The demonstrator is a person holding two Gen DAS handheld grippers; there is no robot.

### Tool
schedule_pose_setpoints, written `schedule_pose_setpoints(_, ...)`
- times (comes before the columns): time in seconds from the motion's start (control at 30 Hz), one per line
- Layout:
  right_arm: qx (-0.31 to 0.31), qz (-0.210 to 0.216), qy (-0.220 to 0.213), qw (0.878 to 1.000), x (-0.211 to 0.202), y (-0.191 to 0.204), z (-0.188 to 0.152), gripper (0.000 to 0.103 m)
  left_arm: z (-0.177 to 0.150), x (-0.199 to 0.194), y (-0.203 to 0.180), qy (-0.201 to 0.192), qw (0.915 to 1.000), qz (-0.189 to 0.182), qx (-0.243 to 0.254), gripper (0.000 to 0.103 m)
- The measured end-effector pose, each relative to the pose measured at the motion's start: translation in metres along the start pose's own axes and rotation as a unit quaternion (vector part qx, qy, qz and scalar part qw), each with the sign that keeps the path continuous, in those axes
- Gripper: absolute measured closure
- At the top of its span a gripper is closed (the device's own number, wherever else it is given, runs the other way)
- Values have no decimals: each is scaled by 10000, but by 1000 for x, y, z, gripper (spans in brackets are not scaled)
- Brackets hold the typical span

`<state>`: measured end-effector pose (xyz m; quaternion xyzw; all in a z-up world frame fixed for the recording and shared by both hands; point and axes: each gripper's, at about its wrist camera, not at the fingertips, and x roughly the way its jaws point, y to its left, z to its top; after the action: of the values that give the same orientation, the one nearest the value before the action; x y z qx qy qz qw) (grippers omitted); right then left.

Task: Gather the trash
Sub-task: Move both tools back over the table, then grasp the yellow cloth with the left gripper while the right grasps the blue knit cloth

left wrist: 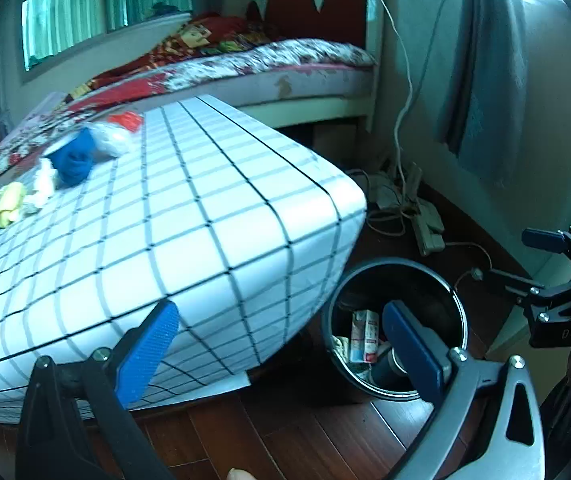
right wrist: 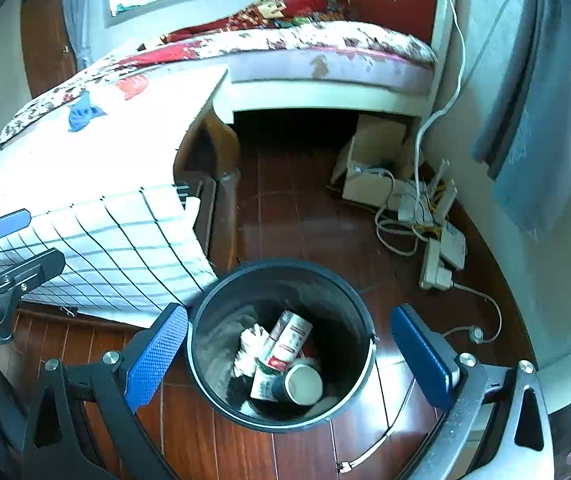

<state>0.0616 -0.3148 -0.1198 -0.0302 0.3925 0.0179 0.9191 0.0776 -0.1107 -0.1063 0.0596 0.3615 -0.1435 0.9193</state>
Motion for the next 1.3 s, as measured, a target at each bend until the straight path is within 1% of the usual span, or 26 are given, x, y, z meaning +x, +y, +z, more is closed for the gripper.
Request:
schedule_pose_setpoints(0.2,-111,118,-307,9994,-19,28,22,1,2,-22,25,-197,9994,211,-168,1)
schedule_pose_setpoints(0.43,-398,341,-474,9975,-26,64,42,1,1,-43,59,-339,9975,469,-403,1)
schedule_pose_setpoints(0.53,-500,437,-533,9964,-25,85,51,1,-4,-50,74,-376,9961,625,-497,1)
schedule_pose_setpoints(0.67,-550,519,-704,9946,-24,110,63,1,-11,-61,104,-426,9917,930,-783,1)
schedule_pose_setpoints(0.8,-556,661,-689,9939,-15,136,82,1,-13,-67,138,-418,9873,1186,-967,1)
schedule_pose_setpoints(0.9,-694,740,-699,9924,-9,156,95,1,-13,-70,160,-408,9842,1347,-1069,1)
schedule_pose_setpoints(1.07,-854,945,-748,9890,5,195,126,1,-12,-70,199,-310,9787,1605,-1240,1)
schedule_pose_setpoints(1.13,-898,964,-840,9877,11,210,138,1,-10,-69,218,-278,9770,1625,-1355,1)
schedule_pose_setpoints(1.23,-979,1081,-894,9853,23,232,157,1,-7,-63,245,-214,9737,1700,-1500,3)
schedule_pose_setpoints(1.3,-1091,1249,-780,9831,37,248,170,1,-5,-59,261,-189,9730,1691,-1560,11)
